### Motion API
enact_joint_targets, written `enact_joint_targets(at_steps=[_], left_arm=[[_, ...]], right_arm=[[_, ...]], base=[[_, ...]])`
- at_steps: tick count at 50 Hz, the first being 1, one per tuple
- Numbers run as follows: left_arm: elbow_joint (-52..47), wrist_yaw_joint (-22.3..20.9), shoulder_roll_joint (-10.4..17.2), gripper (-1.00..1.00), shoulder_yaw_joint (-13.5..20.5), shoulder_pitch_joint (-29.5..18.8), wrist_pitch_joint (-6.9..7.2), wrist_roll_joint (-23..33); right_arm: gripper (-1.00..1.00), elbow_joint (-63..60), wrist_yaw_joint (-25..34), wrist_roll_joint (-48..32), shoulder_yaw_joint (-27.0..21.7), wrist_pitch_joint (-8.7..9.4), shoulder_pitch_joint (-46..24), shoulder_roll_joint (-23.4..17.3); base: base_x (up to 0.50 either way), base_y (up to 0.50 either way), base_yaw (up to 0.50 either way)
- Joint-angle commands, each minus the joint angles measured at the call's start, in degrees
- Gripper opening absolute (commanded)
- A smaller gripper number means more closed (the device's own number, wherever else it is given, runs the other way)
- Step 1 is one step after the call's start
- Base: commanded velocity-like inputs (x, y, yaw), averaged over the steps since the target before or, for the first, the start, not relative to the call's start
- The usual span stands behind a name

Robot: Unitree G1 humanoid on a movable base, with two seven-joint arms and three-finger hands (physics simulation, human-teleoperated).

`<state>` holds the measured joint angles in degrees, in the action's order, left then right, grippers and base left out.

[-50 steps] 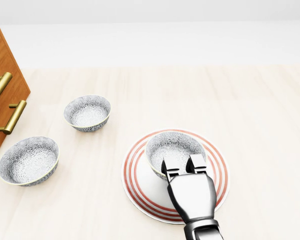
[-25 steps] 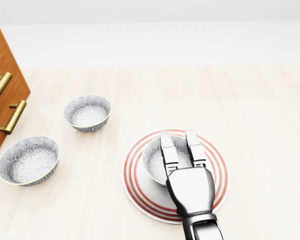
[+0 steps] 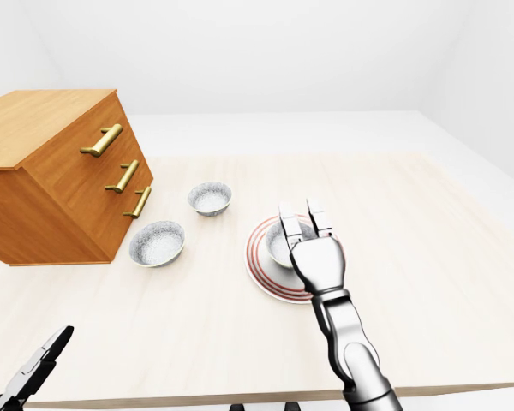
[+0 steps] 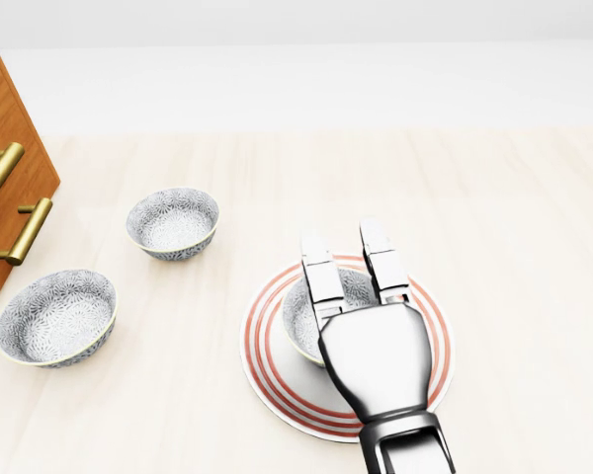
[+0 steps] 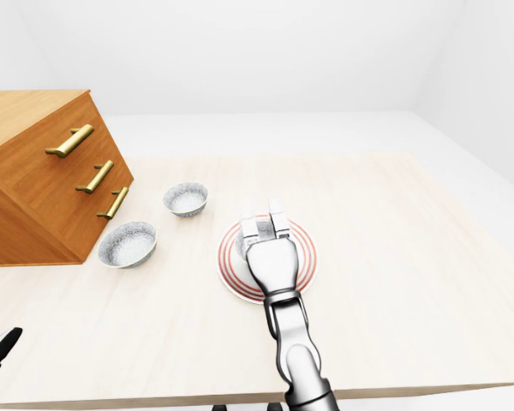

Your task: Put the bowl at the front on the plate.

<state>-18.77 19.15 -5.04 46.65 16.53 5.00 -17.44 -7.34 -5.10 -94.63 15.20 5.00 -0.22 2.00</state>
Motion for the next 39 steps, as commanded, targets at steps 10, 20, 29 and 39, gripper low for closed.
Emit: enact_joint_targets(at_steps=[10, 20, 29, 39], left_arm=[[0.34, 0.22, 0.03, 1.00, -0.33, 0.05, 0.00, 0.48], [0.94, 0.36, 0.20, 1.00, -0.49, -0.16, 0.00, 0.77], [0.35, -0.19, -0.06, 1.00, 0.02, 0.22, 0.00, 0.37], [0.79, -0.27, -0.15, 1.00, -0.27, 0.12, 0.00, 0.52]], right_arm=[[1.00, -16.20, 9.57, -8.11, 2.92, 0.00, 3.82, 1.72], [1.00, -21.74, 13.97, -11.72, 4.53, 0.00, 2.47, 2.72], [1.00, -26.93, 10.62, -12.97, 6.65, 0.00, 1.57, 4.26], [1.00, -33.88, 14.12, -18.37, 8.61, 0.00, -2.89, 4.72]], base=[[0.00, 0.00, 0.00], [0.00, 0.00, 0.00], [0.00, 0.00, 0.00], [0.00, 0.00, 0.00]])
